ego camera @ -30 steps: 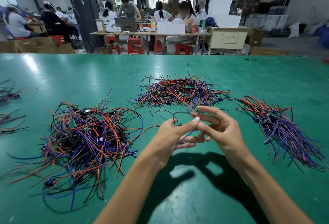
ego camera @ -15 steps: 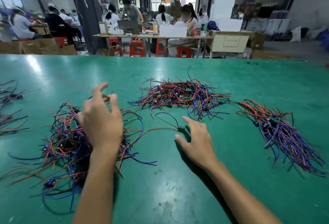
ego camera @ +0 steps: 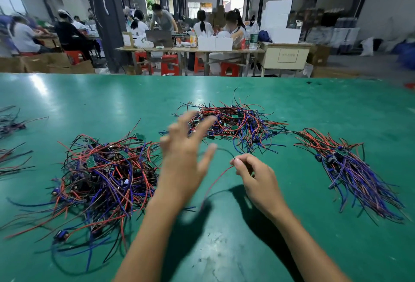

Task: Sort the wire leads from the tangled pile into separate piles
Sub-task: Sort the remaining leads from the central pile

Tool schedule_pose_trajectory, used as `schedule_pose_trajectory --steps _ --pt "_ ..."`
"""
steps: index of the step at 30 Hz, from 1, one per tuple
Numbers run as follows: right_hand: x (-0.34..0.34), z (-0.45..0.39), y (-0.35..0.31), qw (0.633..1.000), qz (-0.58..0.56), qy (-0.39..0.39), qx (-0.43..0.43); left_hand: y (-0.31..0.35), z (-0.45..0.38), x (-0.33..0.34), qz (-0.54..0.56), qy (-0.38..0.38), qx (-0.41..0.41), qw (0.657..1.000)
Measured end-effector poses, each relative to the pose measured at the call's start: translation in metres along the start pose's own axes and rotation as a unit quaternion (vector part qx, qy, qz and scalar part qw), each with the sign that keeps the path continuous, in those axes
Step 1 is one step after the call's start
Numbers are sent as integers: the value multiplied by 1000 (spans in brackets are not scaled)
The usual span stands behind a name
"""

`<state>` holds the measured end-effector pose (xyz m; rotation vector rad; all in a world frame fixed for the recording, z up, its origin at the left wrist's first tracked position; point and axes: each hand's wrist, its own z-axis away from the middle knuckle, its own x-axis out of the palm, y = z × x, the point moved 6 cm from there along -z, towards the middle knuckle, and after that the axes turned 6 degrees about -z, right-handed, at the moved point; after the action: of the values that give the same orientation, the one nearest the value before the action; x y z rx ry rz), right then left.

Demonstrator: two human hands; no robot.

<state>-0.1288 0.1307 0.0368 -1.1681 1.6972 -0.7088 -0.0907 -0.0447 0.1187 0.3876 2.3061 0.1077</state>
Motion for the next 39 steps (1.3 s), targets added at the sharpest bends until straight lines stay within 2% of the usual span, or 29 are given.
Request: schedule_pose_trajectory --steps 1,3,5,7,9,12,14,17,19,20,21,25,27,29,30,32,33,34,35,37,39 --pt "1 0 -9 999 11 -25 -35 15 6 17 11 -78 66 995" --pt "-2 -1 -18 996 25 -42 -80 27 17 42 45 -159 103 981" --pt "-7 -2 -19 996 3 -42 -75 27 19 49 119 -159 73 977" --pt "-10 -3 -15 997 -63 -39 -30 22 19 53 220 -166 17 961" --pt "-13 -5 -10 994 -106 -22 -2 17 20 59 316 -199 -56 926" --pt "-13 -5 -11 992 -126 -17 -6 16 21 64 381 -241 -135 882" --pt "-10 -5 -15 990 -134 -28 -23 15 24 65 441 -282 -181 832" --pt "-5 -2 -17 989 -144 -27 -26 18 28 65 478 -355 -190 780" --pt "-2 -1 -16 985 -172 -15 -10 17 31 66 500 -367 -229 751" --pt "-2 -1 -16 981 -192 -9 -3 15 32 67 495 -366 -253 746" --pt "-2 -1 -16 977 -212 -4 4 13 33 67 478 -363 -268 754" --pt "-1 -2 -17 972 -232 -2 21 1 29 66 366 -335 -244 833" --pt "1 -2 -18 970 -241 -7 30 -1 22 59 406 -290 -251 830" --pt "2 -3 -15 965 -254 -3 57 -9 10 42 478 -169 -279 815" --pt "2 -4 -11 966 -250 0 71 -20 4 27 480 -76 -287 825" --pt "4 -4 0 974 -205 5 92 -51 -3 -11 362 95 -272 886" --pt "4 -4 8 982 -160 5 105 -67 -1 -27 274 150 -267 912" --pt "5 -4 17 989 -95 -2 115 -84 4 -37 179 172 -279 928" --pt "6 -3 25 993 -12 -17 115 -102 9 -41 82 155 -308 935" --pt "10 -2 35 988 113 -42 98 -133 23 -34 -75 42 -391 916" --pt "8 -7 40 986 121 -16 112 -141 32 -23 -86 -23 -434 896"
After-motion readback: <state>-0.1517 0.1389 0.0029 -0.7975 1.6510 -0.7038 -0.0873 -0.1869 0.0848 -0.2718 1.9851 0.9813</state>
